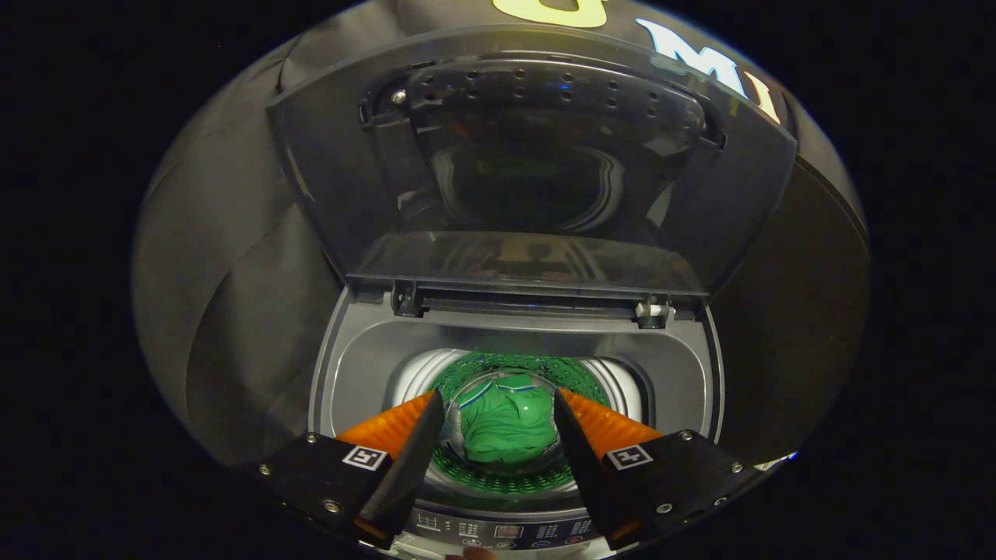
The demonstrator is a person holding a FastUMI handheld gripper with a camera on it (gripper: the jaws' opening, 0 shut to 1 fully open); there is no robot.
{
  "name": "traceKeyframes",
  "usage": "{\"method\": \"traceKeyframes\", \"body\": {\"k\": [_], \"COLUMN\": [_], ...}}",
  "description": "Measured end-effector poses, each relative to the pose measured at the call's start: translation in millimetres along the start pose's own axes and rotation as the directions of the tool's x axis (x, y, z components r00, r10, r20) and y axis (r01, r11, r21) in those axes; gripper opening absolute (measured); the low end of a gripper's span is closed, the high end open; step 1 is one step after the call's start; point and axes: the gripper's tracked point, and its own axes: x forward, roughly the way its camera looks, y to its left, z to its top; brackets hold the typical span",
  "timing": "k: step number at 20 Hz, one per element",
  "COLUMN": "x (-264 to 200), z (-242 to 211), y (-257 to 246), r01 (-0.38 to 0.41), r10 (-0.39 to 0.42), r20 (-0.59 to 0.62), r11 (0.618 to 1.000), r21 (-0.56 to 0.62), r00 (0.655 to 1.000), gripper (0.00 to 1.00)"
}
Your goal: Put the clothes into the washing machine and then close the washing machine lid.
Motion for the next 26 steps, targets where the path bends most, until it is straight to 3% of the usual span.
{"method": "traceKeyframes", "body": {"k": [11,19,26], "x": [-65,-133,-140], "z": [86,168,216], "y": [-5,-33,-57], "r01": [0.045,0.110,0.108], "r10": [-0.050,-0.118,-0.134], "r20": [0.154,0.341,0.394], "r11": [0.998,0.993,0.990], "r21": [0.034,0.042,0.088], "r00": [0.987,0.933,0.909], "gripper": [0.87,0.87,0.87]}}
